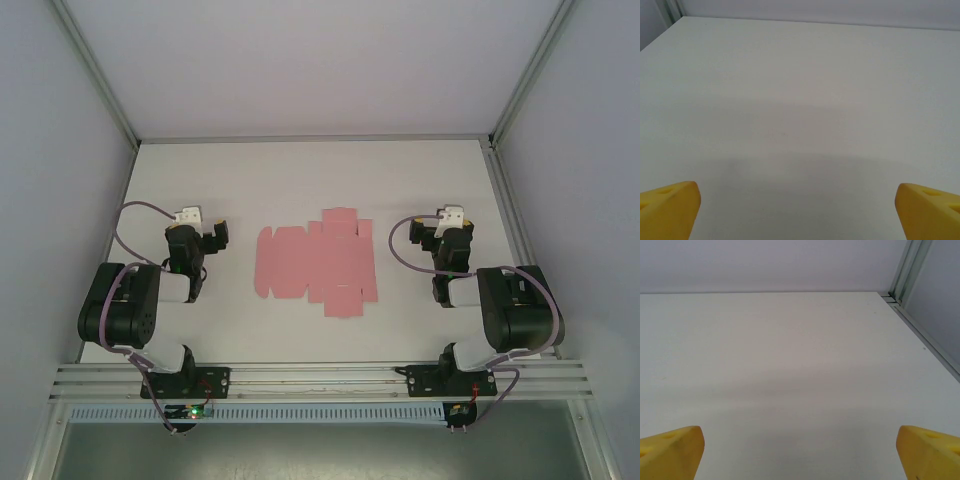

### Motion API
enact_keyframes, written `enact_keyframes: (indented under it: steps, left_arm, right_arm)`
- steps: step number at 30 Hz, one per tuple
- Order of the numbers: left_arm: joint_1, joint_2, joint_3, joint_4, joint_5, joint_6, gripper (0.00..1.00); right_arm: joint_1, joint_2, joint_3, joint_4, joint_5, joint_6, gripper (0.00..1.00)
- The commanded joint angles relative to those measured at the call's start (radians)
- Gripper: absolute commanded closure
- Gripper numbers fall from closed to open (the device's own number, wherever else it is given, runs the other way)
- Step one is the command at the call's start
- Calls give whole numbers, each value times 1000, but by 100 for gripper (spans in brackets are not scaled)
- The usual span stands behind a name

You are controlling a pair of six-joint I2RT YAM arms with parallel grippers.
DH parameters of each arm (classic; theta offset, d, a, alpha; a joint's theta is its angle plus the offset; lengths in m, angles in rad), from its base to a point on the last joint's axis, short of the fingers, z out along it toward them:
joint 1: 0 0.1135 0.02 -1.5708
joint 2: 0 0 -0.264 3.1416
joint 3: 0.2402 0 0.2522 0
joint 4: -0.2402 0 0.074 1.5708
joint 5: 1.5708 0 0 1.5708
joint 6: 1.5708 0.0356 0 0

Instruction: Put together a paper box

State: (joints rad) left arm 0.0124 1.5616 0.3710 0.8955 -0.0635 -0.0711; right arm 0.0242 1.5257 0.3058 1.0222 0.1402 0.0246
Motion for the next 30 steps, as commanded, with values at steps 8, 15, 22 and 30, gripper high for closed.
enact_keyframes:
  steps: [8,15,22,30]
  left_arm:
    - [-9,-6,20,-17,-25,16,0]
    - [-9,-40,77,-133,41,39,0]
    - [-8,-308,254,-651,-12,-128,0]
    - [-14,-359,435,-1133,197,-401,0]
  right_arm:
    - [-3,-7,21,18,-33,-6,2]
    - [-9,-12,25,21,-65,-5,2]
    - [73,-272,247,-545,119,-11,2]
    - [268,-311,473,-1088,57,323,7]
